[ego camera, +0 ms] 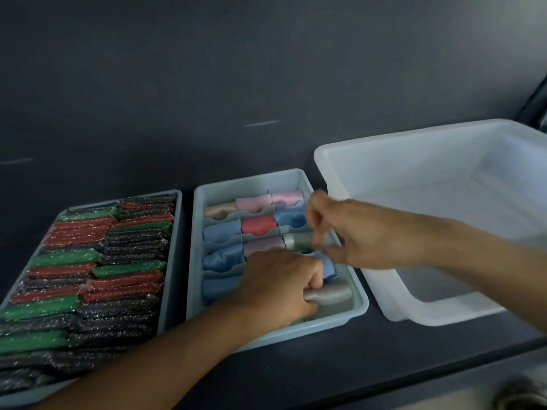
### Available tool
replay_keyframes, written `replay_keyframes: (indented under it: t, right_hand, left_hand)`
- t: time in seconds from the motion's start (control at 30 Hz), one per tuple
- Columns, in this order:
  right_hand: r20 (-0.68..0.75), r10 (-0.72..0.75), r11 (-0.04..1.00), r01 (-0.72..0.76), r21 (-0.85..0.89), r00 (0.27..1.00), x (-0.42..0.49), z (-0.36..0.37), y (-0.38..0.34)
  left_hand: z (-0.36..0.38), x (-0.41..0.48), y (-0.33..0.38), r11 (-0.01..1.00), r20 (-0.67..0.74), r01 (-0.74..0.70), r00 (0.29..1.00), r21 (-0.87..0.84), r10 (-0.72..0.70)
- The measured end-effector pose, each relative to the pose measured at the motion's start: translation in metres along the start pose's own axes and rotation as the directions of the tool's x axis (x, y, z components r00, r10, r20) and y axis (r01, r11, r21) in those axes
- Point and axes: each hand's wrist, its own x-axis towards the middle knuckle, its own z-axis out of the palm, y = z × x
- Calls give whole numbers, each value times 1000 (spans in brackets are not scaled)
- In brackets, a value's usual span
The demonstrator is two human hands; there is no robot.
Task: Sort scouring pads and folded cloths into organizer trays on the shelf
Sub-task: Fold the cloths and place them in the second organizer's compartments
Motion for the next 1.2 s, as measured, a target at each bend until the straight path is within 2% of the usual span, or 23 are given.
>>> replay_keyframes:
  t: [0.1,0.17,0.23,0.3,0.37,0.43,0.47,0.53,0.6,0.67,0.77,0.93,1.03,1.1,1.17,1.2]
  right_hand:
    - [-186,20,986,12,168,982,1,-9,4]
    - [-184,-6,988,34,152,983,-2,-13,3]
    - [-80,-54,999,54,-10,995,-4,-10,-3]
    - [19,-88,970,90,-226,996,-6,0,-8]
    - [58,-126,913,138,-383,990,-5,12,-10]
    - [99,-133,884,163,-437,986,-4,20,-12]
    - [124,-117,880,161,-447,985,-4,22,-13]
    - [155,-95,858,160,-488,983,-1,27,-14]
    - [173,-91,829,171,-532,981,2,31,-16]
    - [199,-85,812,184,-554,976,5,33,-16]
    - [256,-72,785,213,-582,964,9,38,-19]
    - [303,-13,788,196,-583,953,17,46,-22]
    - [290,49,824,125,-553,956,14,44,-27]
    - [231,84,883,35,-468,969,11,33,-32]
    - [65,111,940,-83,-332,992,15,17,-27]
    - [-42,114,945,-122,-302,993,21,9,-22]
  left_hand:
    - [3,3,1,994,3,-63,998,93,63]
    - [4,5,1,987,-3,-103,995,122,104]
    - [4,7,0,987,3,-126,992,104,126]
    - [0,6,-3,989,66,-136,989,54,133]
    - [-11,2,-12,992,139,-88,985,-88,99]
    - [-30,-10,-29,959,118,4,993,-282,31]
    - [-41,-18,-40,945,91,41,996,-324,-12]
    - [-56,-36,-59,961,104,97,992,-258,-72]
    - [-60,-51,-68,988,202,115,975,-102,-93]
    - [-54,-60,-69,997,278,46,958,64,-62]
    - [-41,-63,-63,964,281,-56,959,260,-21]
    - [-22,-60,-70,926,256,-148,965,347,58]
    - [-22,-63,-74,938,253,-179,962,295,104]
    - [-31,-64,-76,983,210,-129,973,134,99]
    - [-46,-61,-83,998,107,18,994,-64,-11]
    - [-52,-56,-90,993,12,62,998,-98,-61]
